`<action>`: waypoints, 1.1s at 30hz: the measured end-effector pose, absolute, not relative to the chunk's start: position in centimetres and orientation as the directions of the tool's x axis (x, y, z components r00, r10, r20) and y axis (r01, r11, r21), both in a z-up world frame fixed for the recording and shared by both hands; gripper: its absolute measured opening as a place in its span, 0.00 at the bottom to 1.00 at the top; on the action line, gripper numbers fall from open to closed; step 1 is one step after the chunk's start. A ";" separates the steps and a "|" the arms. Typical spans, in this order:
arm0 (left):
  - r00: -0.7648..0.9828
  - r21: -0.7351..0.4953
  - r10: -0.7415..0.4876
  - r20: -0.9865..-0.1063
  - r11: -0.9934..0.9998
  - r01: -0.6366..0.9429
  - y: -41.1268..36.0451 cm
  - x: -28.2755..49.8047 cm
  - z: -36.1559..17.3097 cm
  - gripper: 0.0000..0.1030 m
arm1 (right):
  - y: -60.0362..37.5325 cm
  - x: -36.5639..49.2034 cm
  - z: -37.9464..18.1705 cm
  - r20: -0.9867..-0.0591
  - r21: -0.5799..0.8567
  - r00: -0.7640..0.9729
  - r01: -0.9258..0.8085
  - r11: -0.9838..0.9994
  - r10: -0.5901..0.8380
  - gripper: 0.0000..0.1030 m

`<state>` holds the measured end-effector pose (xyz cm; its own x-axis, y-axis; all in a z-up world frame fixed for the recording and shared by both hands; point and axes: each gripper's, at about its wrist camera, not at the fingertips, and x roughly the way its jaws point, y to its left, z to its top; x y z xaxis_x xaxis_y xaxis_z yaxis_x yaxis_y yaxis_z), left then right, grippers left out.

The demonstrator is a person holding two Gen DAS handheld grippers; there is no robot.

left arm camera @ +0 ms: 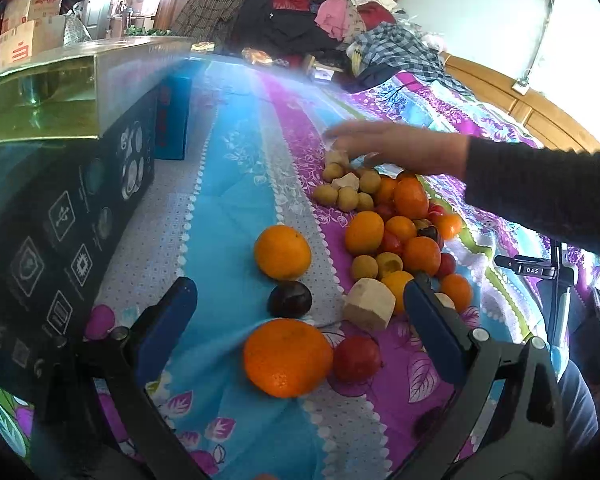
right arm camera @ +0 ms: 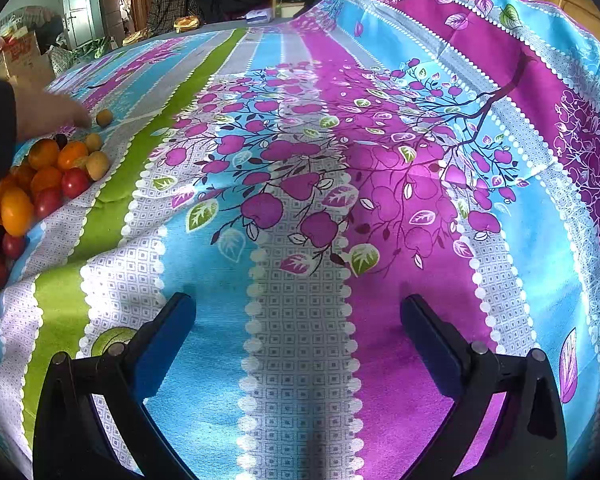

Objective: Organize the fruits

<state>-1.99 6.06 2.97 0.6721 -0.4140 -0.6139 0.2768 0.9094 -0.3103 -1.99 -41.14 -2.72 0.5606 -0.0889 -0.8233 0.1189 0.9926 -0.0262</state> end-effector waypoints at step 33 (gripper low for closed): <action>0.601 -0.328 -0.445 -0.664 0.896 0.300 5.3 -3.1 3.8 1.00 | -41.2 -2.1 -2.7 -0.824 -0.026 0.560 0.119 0.992 -0.089 1.00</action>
<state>-3.15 5.28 3.83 0.6014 -0.4447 -0.6638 0.3002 0.8957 -0.3281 -2.07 -41.16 -2.67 0.5601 -0.0890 -0.8236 0.1195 0.9925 -0.0260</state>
